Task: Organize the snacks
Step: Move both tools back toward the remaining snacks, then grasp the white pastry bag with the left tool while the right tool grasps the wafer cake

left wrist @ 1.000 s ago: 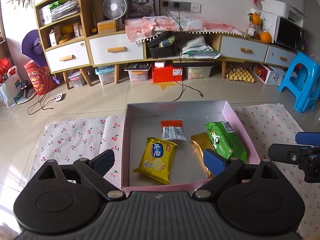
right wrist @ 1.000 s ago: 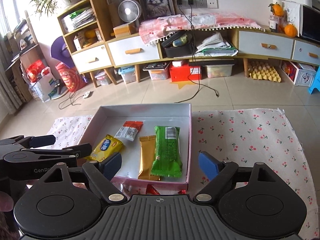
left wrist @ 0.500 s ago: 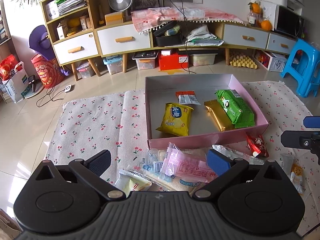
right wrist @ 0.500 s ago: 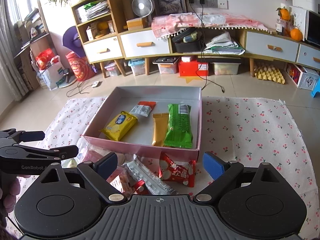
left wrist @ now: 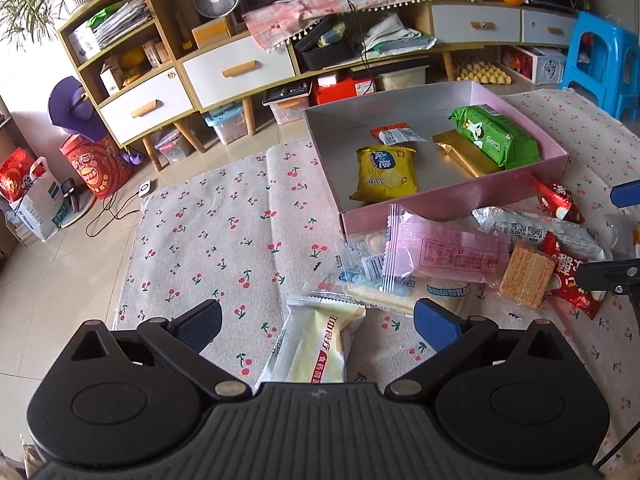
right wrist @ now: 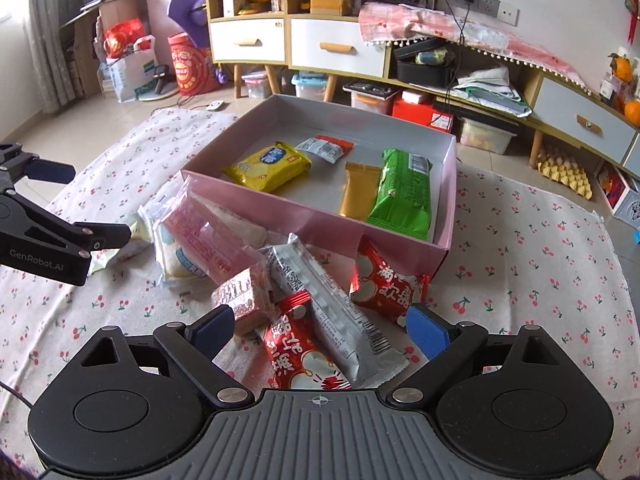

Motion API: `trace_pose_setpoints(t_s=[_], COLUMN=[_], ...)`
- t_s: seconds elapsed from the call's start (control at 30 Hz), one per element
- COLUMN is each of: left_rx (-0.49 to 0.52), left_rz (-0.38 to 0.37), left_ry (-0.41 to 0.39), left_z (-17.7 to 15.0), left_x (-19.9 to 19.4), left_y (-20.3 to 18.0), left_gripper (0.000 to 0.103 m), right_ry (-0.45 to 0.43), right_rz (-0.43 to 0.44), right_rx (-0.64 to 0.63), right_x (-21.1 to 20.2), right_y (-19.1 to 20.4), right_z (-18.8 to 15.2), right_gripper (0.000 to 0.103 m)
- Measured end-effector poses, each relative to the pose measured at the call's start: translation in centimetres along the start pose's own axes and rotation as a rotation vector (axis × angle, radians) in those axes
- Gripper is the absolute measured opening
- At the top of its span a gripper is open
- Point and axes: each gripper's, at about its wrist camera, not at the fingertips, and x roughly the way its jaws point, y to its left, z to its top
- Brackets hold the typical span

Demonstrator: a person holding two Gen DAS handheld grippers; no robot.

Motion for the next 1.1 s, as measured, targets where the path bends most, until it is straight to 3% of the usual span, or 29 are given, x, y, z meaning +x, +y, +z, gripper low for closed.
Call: trace_pose_setpoints(t_s=[0.3, 0.53, 0.6, 1.1], left_rx=[0.07, 0.039, 0.015, -0.08], left_rz=[-0.017, -0.079, -0.095, -0.172], left_ry=[0.023, 0.029, 0.029, 0.053], left_z=[-2.2, -2.3, -2.4, -2.2], left_x=[2.2, 2.9, 3.0, 3.7], left_y=[1.2, 1.8, 2.1, 3.2], left_gripper=[0.101, 0.098, 0.089, 0.069], right_ry=[-0.007, -0.051, -0.057, -0.086], right_rz=[0.051, -0.001, 0.002, -0.045], right_rx=[-0.125, -0.241, -0.241, -0.297], right_x=[2.1, 3.2, 3.3, 4.0], right_y=[2.5, 4.4, 4.6, 5.7], right_z=[-1.5, -2.0, -1.8, -1.7], right_gripper=[0.094, 0.095, 0.095, 0.092])
